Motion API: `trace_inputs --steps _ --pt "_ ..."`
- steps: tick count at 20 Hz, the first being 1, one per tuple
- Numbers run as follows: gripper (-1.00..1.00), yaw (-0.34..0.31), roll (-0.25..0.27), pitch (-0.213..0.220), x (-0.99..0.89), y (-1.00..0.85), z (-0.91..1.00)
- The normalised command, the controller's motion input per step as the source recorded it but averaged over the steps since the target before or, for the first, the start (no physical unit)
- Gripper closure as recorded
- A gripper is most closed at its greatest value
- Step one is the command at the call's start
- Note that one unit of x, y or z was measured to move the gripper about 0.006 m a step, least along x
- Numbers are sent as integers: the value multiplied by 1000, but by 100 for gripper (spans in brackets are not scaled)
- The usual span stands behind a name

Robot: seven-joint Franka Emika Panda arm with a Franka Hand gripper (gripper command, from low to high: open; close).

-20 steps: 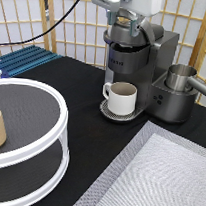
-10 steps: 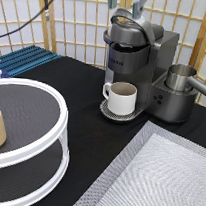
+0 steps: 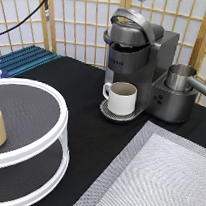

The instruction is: Make coffee

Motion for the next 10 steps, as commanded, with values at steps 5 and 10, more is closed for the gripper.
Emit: trace_inputs --steps 5,10 --pt "-100 0 -171 -7 -1 -74 -266" --pt "-100 0 -174 -40 -93 -122 -603"
